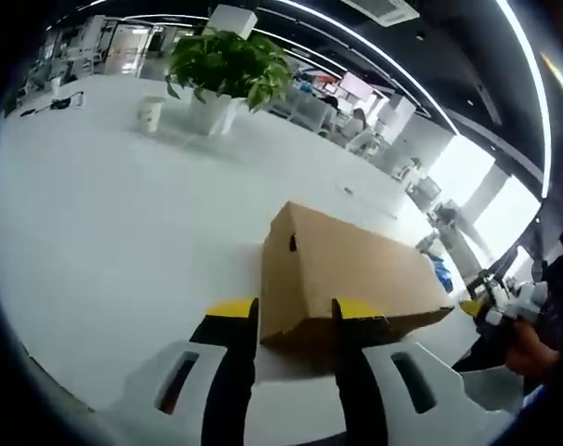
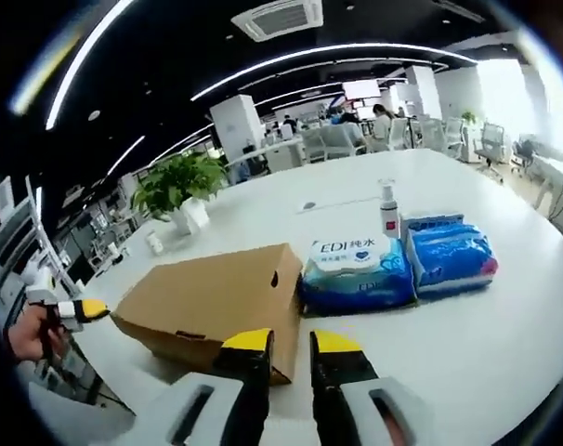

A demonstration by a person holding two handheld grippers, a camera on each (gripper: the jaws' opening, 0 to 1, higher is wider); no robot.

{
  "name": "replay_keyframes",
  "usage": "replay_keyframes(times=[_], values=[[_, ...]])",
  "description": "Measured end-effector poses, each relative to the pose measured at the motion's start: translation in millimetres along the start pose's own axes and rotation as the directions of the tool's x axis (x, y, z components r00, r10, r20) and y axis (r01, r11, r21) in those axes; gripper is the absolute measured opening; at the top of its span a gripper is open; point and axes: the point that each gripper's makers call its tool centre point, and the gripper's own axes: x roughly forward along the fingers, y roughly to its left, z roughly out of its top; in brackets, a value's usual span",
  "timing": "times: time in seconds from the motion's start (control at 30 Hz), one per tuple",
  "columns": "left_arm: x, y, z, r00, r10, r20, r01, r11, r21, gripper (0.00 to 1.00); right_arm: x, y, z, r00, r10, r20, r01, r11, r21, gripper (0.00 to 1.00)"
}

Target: Operate the shoe box by opening the lid, removing the specified soft item, and placing it in the target area until the item is outside and the box remains undamaged.

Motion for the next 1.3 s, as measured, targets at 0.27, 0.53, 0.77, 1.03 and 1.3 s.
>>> replay_keyframes(times=[0.27, 0.53, 0.77, 1.03, 1.3], values=[[16, -13.6, -1.0, 0.999, -0.032, -0.031, 0.032, 0.999, 0.012, 0.43, 15, 25, -4.3, 0.995, 0.098, -0.032, -0.098, 0.995, 0.014, 0.37], [28, -9.3, -25.5, 0.993, -0.018, -0.113, 0.020, 1.000, 0.012, 0.42, 29, 28, -38.0, 0.980, 0.097, -0.174, -0.098, 0.995, 0.004, 0.35], [30, -2.9, -38.7, 0.991, -0.028, -0.133, 0.024, 0.999, -0.031, 0.38, 33, 33, -48.0, 0.975, 0.134, -0.179, -0.116, 0.987, 0.109, 0.27], [30, -4.3, -35.5, 0.991, -0.027, -0.128, 0.029, 0.999, 0.014, 0.36, 36, 33, -47.8, 0.979, 0.114, -0.168, -0.105, 0.993, 0.063, 0.26], [39, 4.0, -21.1, 0.989, -0.026, -0.148, 0.033, 0.999, 0.043, 0.36, 55, 40, -40.3, 0.969, 0.133, -0.208, -0.122, 0.990, 0.065, 0.26]])
